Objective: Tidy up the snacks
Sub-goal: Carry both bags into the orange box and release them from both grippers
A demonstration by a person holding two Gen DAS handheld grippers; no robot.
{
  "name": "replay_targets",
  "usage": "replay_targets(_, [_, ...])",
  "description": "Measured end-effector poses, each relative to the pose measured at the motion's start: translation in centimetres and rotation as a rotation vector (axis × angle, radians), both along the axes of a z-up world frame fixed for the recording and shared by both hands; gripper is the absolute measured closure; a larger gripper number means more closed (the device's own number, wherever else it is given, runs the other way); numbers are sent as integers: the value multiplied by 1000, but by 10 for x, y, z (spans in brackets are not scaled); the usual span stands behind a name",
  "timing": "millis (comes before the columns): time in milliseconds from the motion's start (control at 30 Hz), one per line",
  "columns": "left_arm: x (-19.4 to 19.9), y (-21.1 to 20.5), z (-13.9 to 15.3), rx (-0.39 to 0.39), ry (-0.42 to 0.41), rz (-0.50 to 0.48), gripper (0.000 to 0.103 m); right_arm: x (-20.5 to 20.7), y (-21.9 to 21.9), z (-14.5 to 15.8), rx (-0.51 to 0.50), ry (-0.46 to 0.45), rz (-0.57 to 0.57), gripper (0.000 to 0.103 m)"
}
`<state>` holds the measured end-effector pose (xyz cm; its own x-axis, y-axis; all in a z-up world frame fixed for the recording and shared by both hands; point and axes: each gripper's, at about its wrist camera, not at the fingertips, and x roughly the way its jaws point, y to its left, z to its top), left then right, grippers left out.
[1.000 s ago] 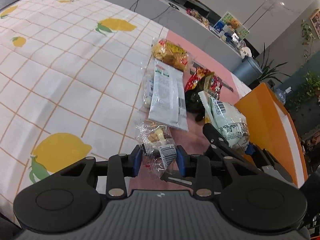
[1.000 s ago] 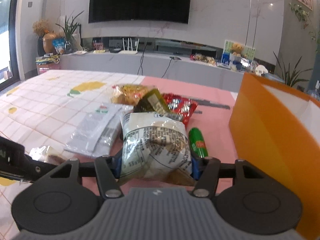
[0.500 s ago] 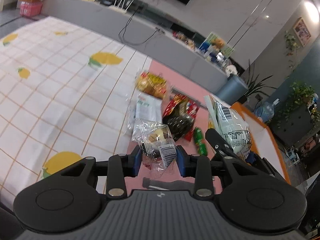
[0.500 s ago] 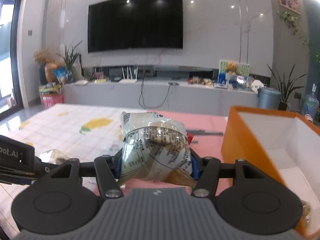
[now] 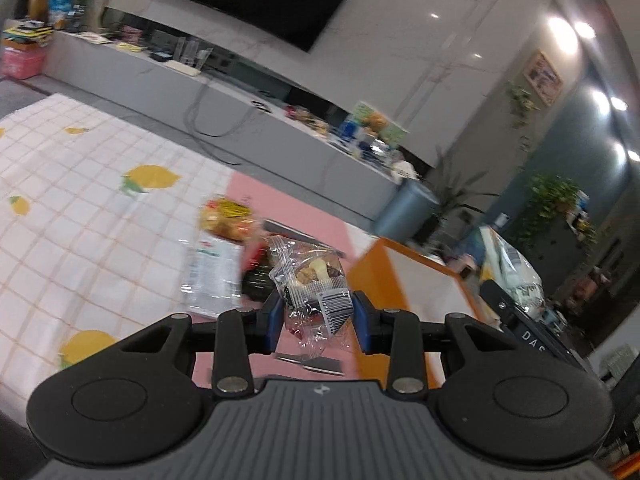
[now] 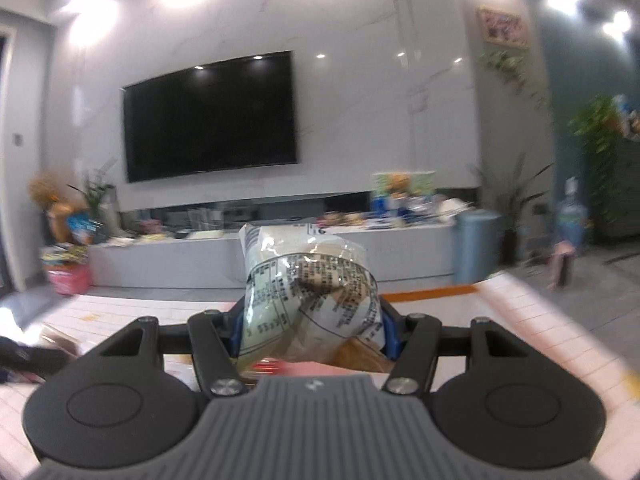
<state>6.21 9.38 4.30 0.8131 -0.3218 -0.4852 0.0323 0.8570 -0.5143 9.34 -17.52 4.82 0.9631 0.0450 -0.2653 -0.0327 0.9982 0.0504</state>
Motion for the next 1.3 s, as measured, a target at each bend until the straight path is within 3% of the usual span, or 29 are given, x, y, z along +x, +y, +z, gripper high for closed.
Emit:
replay_targets(133, [7,-27,11,-15,-13,-70,63,-1,-52,10,-42,81,-70,44])
replay_targets(267, [17,-59,18,-16,-22,-149,63,0,-87,-2,-118,192,-35,43])
replay_targets(367, [26,-84,17,0,-33,-197,63,8,-105,-17,-81,253,-35,43])
replay_targets(533, [45,-118,3,7,11,-237,63,40,-111,-44,-130,325,-31,43])
replay_targets(767, [61,-141,-15,28,57,-256,63,75,-121,-78,-157,535,-84,41])
replay_targets(933, [59,-145,-20,33,76,-276,63,76,-123,-77,-121,528,-57,17])
replay_targets(1000, [56,-147,-18,39,70,-280,63,72,-119,-74,-134,506,-56,13])
replay_targets(1033, [55,-147,-17,41,67,-281,63,69,-117,-72,-151,484,-65,6])
replay_targets(1200, [51,-148,-12,62,50,-284,63,46,-114,-50,-168,336,-81,4])
replay_targets(1300, [62,-161,-13,92,83,-301,63,47,-130,-36,-57,296,-140,3])
